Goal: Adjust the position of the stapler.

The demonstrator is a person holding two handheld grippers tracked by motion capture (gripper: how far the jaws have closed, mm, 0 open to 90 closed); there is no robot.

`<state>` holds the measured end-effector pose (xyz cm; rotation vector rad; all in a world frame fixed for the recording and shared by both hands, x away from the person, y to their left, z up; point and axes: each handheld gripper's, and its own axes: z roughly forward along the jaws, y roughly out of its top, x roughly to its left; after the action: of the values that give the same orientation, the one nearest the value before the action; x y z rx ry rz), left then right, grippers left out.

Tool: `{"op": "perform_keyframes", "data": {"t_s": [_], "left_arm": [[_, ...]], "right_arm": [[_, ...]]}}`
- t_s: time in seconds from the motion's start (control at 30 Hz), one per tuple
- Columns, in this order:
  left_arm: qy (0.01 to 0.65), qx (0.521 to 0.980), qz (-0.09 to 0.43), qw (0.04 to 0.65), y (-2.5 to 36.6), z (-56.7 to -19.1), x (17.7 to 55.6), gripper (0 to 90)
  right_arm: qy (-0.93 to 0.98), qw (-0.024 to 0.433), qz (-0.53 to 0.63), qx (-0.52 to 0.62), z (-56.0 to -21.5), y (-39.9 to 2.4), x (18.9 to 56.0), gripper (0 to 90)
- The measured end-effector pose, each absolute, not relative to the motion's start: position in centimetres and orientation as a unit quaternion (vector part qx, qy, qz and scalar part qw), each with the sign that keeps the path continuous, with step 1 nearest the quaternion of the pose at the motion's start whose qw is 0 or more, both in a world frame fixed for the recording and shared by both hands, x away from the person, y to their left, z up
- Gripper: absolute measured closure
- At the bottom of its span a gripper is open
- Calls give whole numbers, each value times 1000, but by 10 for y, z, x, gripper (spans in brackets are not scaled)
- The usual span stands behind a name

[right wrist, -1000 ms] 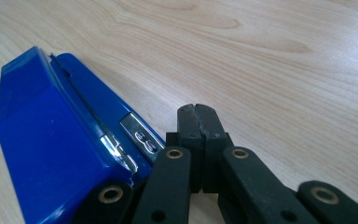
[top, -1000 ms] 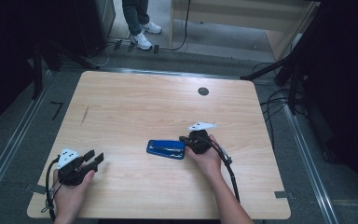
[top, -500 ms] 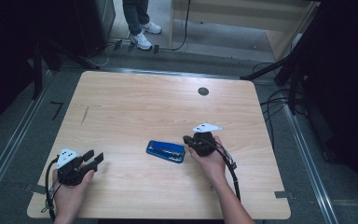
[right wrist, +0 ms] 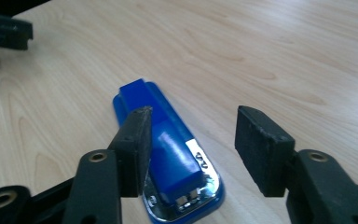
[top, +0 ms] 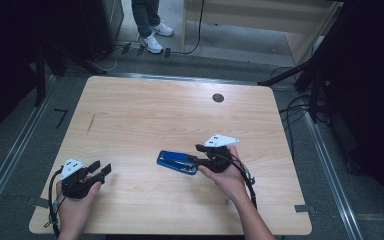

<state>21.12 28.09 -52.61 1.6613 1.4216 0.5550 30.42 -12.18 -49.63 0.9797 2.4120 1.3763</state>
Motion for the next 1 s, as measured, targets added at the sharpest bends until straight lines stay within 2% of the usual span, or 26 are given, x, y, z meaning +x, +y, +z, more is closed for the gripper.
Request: {"op": "perform_keyframes", "data": {"t_s": [0.4, 0.6, 0.87, 1.0], "left_arm": [[570, 664, 221, 431, 281, -526, 211, 526], [571, 663, 220, 431, 281, -526, 212, 525], [571, 663, 219, 432, 282, -526, 212, 525], [570, 664, 218, 432, 282, -526, 212, 525]], "right_arm": [[839, 80, 444, 303, -510, -103, 307, 447], [853, 71, 424, 294, -522, -92, 311, 519], [857, 68, 425, 284, -524, -90, 312, 545], [864, 62, 422, 268, -524, -91, 308, 604]]}}
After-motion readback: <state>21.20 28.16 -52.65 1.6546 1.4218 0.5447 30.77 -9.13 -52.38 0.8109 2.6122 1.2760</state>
